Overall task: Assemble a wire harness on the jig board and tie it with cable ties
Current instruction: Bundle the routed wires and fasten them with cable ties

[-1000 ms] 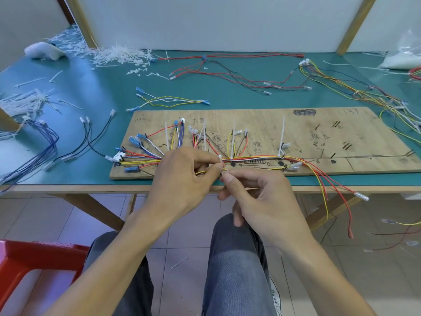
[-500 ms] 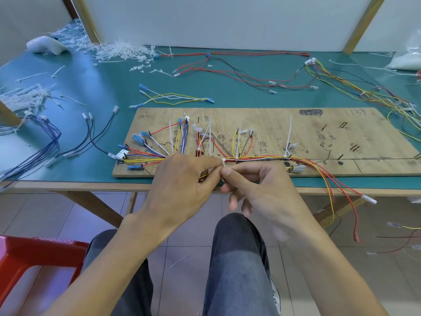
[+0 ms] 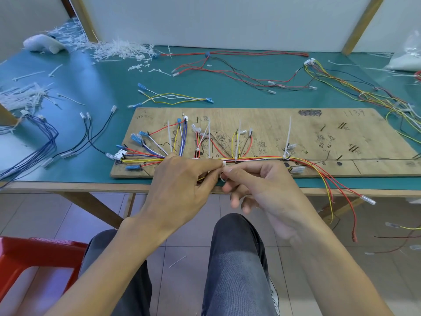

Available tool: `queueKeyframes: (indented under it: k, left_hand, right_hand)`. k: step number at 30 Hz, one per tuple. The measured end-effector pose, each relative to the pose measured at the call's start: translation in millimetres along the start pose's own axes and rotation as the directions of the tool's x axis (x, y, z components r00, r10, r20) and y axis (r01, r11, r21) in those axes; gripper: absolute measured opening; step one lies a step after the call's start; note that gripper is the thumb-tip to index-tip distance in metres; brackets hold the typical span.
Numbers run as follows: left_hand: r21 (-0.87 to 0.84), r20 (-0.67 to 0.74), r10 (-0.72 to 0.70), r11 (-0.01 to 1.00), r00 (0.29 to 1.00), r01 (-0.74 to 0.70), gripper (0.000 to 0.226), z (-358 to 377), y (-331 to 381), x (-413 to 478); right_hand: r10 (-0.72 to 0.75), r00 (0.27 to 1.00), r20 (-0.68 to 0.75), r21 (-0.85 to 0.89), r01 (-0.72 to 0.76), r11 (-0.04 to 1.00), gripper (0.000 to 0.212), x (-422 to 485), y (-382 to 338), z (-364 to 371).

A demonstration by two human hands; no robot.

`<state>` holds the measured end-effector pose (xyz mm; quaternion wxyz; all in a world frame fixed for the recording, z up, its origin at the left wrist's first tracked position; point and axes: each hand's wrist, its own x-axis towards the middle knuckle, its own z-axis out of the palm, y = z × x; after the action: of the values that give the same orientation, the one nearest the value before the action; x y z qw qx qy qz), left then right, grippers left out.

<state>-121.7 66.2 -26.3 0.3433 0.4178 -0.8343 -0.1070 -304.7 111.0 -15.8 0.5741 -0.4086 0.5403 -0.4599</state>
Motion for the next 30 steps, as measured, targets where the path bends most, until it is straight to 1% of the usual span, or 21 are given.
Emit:
queueKeyframes:
  k: [19, 23, 27, 30]
  left_hand:
    - [0.023, -0.006, -0.008, 1.0, 1.0, 0.008, 0.018, 0.7, -1.6, -2.8]
    - [0.062, 0.011, -0.009, 0.998, 1.0, 0.009, 0.022, 1.4, -1.8, -3.3]
    - [0.037, 0.006, -0.013, 0.999, 1.0, 0.012, 0.019, 1.6, -0.5, -3.4]
    - [0.055, 0.025, -0.015, 0.998, 1.0, 0.014, 0.021, 1.0, 1.2, -2.2]
  right_hand:
    - [0.022, 0.999, 0.04, -0.007, -0.022, 1.0, 0.017, 0.5, -3.0, -3.3]
    - [0.018, 0.998, 0.052, -0.008, -0.018, 1.0, 0.018, 0.3, -3.7, -4.0]
    - [0.032, 0.997, 0.076, -0.008, -0.032, 0.999, 0.017, 0.4, -5.5, -4.2]
    - [0.045, 0.995, 0.092, -0.01, -0.044, 0.999, 0.019, 1.3, -7.5, -4.0]
